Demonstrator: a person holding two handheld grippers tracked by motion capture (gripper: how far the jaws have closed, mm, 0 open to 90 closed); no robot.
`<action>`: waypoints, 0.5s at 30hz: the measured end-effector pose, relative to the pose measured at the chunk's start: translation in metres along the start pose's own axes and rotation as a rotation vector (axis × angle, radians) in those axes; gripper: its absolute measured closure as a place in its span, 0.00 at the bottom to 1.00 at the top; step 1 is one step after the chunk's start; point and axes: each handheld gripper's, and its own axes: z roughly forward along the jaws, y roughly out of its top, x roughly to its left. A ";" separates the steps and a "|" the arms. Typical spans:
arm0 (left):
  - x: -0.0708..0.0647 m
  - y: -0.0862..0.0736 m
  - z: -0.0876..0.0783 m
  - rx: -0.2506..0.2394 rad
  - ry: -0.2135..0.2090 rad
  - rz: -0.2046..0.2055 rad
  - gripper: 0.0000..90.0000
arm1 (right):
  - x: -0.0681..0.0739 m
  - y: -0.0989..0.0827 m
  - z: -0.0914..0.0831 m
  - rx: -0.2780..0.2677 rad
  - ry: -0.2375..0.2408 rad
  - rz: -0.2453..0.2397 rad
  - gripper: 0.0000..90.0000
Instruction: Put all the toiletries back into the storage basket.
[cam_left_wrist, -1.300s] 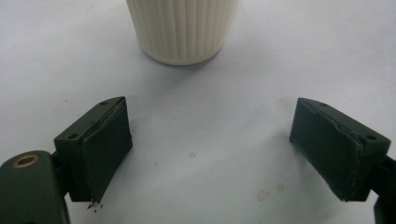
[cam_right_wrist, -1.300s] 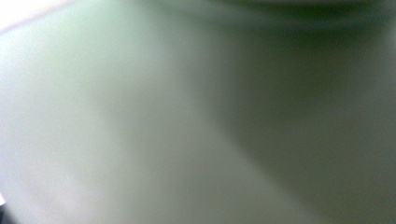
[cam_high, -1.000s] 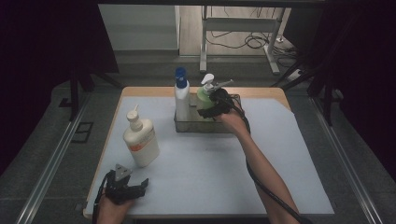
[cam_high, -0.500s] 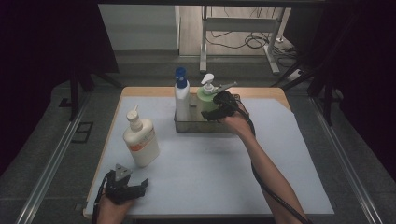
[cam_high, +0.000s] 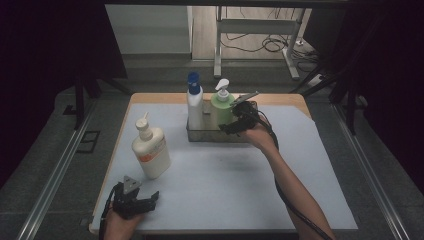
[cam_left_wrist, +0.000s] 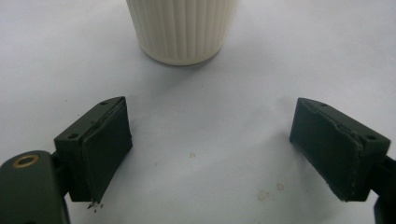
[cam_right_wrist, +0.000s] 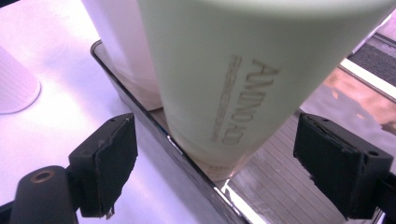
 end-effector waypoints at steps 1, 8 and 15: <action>0.000 0.000 0.000 0.000 0.000 0.000 0.14 | 0.000 -0.001 -0.001 0.002 0.004 0.000 0.15; 0.000 0.000 0.000 -0.001 0.000 -0.001 0.14 | -0.001 -0.009 -0.007 0.009 0.018 -0.001 0.15; 0.000 0.000 0.000 0.000 0.002 0.000 0.14 | -0.001 -0.014 -0.009 0.026 0.038 0.002 0.15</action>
